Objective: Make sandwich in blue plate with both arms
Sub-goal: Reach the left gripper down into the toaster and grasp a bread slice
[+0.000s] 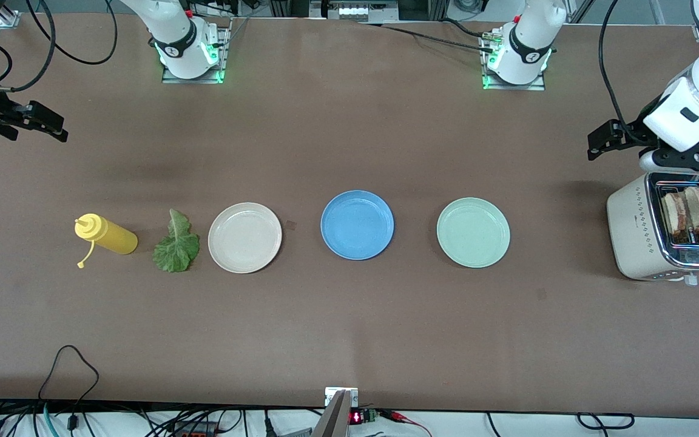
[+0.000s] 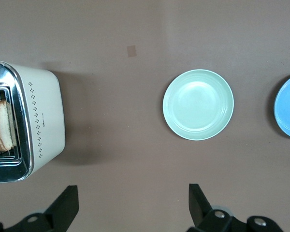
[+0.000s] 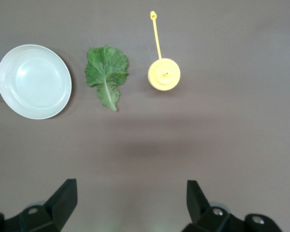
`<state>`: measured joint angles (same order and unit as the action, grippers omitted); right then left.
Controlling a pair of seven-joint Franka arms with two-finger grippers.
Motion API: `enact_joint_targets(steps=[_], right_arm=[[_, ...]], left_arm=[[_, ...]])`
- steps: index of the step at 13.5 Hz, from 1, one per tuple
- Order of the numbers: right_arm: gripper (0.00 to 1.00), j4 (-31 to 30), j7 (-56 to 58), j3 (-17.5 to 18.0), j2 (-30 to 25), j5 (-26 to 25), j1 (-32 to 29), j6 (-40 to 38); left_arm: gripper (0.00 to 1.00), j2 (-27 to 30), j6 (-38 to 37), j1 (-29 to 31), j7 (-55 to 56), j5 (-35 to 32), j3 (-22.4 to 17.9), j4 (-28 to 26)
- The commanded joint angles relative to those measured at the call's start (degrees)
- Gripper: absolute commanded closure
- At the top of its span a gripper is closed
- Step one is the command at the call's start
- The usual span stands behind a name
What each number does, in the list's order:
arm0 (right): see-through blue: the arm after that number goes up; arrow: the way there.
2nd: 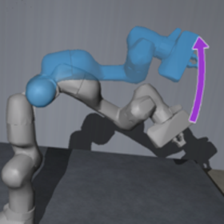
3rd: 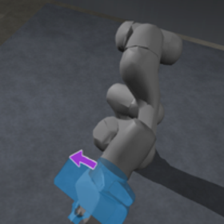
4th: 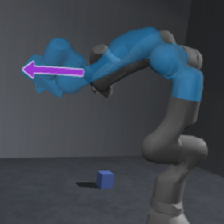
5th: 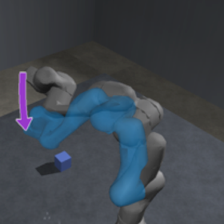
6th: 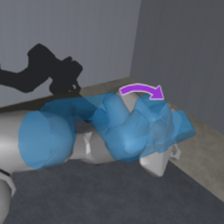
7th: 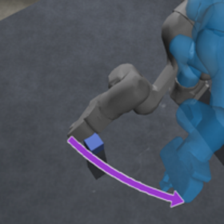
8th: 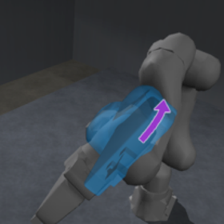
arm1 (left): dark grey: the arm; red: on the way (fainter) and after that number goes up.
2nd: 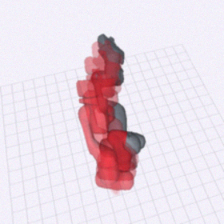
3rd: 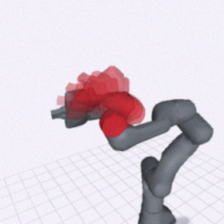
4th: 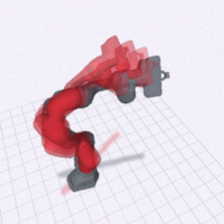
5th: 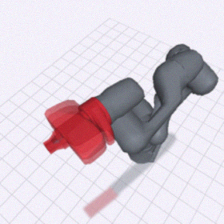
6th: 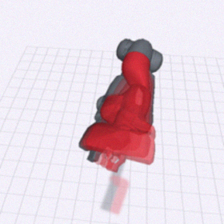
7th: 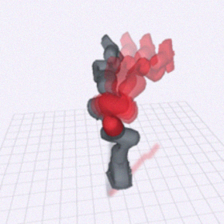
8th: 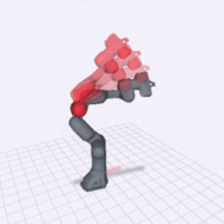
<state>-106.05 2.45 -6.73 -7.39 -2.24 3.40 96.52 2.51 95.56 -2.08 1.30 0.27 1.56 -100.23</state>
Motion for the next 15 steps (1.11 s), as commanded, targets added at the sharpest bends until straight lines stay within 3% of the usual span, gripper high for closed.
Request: enact_joint_targets(steps=[1, 7, 10, 12, 15], right_arm=[[0.0, 0.15, -0.16, -0.12, -1.05, -0.58, 0.2, -0.71], [0.0, 0.15, -0.16, -0.21, -1.22, -0.49, 0.2, -0.98], [0.0, 0.15, -0.16, -0.3, -1.13, -0.49, 0.11, -0.98], [0.0, 0.15, -0.16, -0.3, -1.22, -0.58, 0.2, -0.89], [0.0, 0.15, -0.16, -0.3, -1.13, -0.58, 0.11, -0.72]], left_arm=[[0.0, -0.65, -1.6, 0.59, -1.48, 0.34, 0.46, 2.13], [0.0, -2.51, -6.61, 0.77, 0.02, 0.6, 0.38, 4.25], [0.0, -7.15, -6.61, 0.77, -0.07, 0.17, 0.2, 6.35], [0.0, -9.01, -5.74, 1.29, -4.96, -7.7, 0.03, 6.54], [0.0, -11.99, 1.28, 3.04, -11.05, -17.82, -0.15, 5.48]])
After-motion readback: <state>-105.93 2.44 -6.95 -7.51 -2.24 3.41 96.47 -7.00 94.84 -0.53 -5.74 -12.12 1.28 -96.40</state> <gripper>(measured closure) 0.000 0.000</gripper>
